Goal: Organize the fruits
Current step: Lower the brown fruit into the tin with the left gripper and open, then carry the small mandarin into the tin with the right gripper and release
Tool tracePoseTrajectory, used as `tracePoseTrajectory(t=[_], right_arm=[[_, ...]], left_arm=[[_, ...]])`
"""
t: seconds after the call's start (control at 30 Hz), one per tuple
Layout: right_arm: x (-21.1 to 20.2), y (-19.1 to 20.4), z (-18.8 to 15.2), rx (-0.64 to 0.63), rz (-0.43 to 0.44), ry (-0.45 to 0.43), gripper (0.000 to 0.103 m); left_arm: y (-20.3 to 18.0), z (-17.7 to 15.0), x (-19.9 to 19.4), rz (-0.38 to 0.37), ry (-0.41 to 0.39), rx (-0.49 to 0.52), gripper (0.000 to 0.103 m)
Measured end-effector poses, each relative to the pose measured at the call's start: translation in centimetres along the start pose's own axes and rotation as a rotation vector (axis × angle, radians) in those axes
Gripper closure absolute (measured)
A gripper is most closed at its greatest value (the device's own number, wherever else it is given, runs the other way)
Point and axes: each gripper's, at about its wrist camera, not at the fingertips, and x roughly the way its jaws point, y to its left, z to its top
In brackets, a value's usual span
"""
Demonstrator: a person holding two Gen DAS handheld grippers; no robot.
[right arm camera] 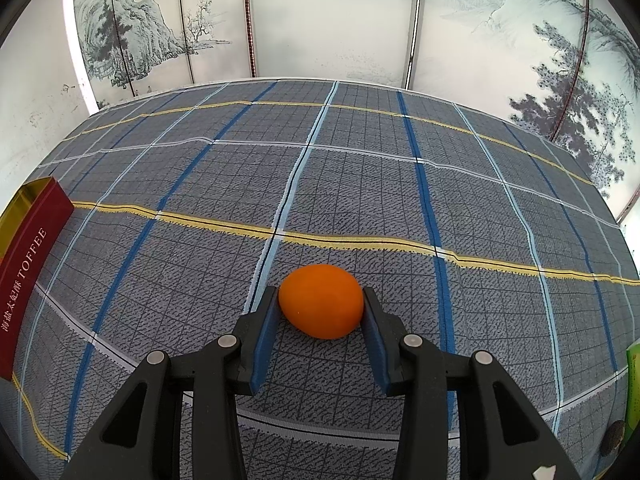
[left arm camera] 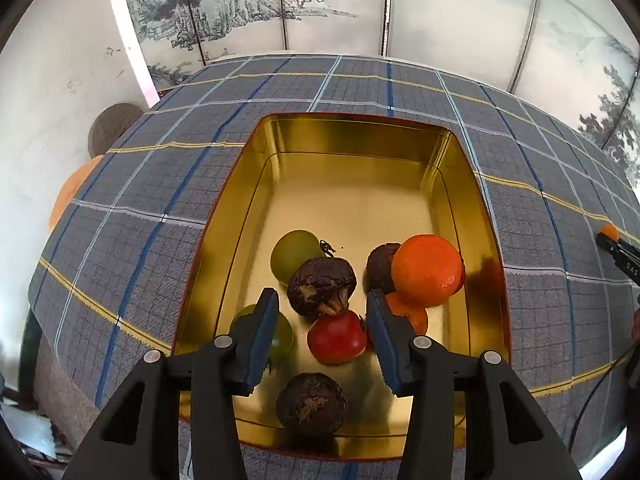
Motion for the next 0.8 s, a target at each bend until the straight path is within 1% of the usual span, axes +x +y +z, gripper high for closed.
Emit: tracePoseTrajectory(t=[0.13,0.4,0.53,0.7,0.8], right_arm=[[0.0,0.0,0.0,0.000,0.000,0.000,0.065],[0.0,-0.1,0.0,0.004,-0.003,-0.002,0.068],[0.0,0.0,0.0,0.013,-0.001,-0.002,0.068],[-0.7,0.4,-0.1,0.012,0.010,-0.011,0.068],[-1.7,0.9,-0.2,0.019,0.035,-0.023,0.068]], left_arm=[[0.2,-0.3,-0.6,0.012,-0.016,-0.002,0.055],[0.5,-0.9,-1.5,0.005,-0.022,-0.028,0.054],[0.7,-1.1,-2.1,0.001,-0.042,-0.036,0.054],[0.8,-1.3,-2.7,-0.004,-0.064,-0.040,0.053],[0.9,-1.5,-2.9,-0.004,-0.068,-0.048,0.049]])
